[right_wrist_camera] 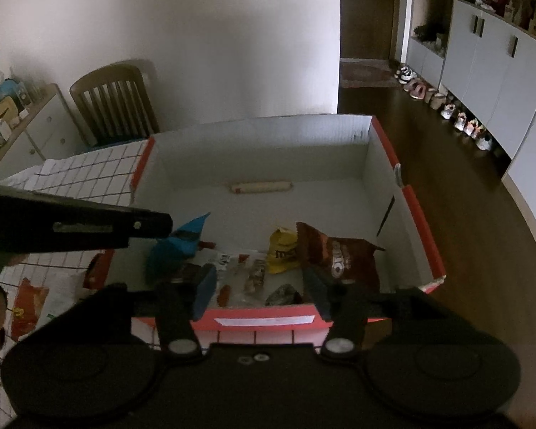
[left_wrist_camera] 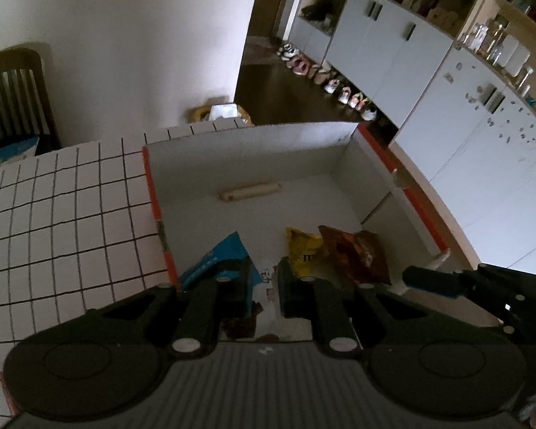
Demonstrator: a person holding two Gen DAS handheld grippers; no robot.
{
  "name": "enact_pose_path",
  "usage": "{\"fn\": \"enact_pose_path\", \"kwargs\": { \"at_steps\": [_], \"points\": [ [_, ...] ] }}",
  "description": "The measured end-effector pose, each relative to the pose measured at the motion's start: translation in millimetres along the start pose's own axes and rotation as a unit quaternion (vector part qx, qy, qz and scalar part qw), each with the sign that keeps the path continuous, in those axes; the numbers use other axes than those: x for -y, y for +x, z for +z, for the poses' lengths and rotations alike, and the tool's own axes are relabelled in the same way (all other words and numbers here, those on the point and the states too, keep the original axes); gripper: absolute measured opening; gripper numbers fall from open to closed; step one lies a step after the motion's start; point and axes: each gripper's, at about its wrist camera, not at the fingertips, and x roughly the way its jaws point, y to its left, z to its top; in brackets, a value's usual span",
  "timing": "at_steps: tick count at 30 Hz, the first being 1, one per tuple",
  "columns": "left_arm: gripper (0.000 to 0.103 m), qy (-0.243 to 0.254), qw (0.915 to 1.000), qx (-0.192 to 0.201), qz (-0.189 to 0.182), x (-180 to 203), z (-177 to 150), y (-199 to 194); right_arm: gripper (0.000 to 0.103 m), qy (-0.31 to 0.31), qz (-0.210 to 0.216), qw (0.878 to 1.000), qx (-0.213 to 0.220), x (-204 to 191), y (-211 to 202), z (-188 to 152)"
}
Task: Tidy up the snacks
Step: 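Withdraw both grippers from the red box back over the table snacks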
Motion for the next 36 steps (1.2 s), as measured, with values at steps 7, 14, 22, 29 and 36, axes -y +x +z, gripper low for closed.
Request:
{"fn": "enact_pose_path", "kwargs": {
  "at_steps": [7, 14, 22, 29, 36],
  "points": [
    [0.013, 0.010, 0.9996, 0.024, -0.006, -12.5, -14.4, -40.5, 0.065, -0.004, 0.001, 1.000, 0.017, -16.4, -21.8, -7.1],
    [0.014, 0.014, 0.9987, 0.047, -0.013, -28.3, -30.9, -80.6, 0.073, -0.010, 0.012, 0.999, 0.033, -41.6, -45.9, -14.5],
    [0.045, 0.013, 0.9968, 0.078, -0.013, -58.8, -51.0, -127.1, 0.081, -0.023, 0.029, 0.998, 0.050, -76.4, -69.8, -22.6],
    [0.072, 0.005, 0.9957, 0.092, -0.006, -94.5, -74.1, -154.2, 0.088, -0.043, 0.050, 0.996, 0.057, -110.1, -79.5, -31.3],
    [0.085, -0.023, 0.9944, 0.103, 0.008, -133.2, -97.3, -169.7, 0.103, -0.055, 0.072, 0.994, 0.060, -139.0, -78.5, -40.5]
  ]
}}
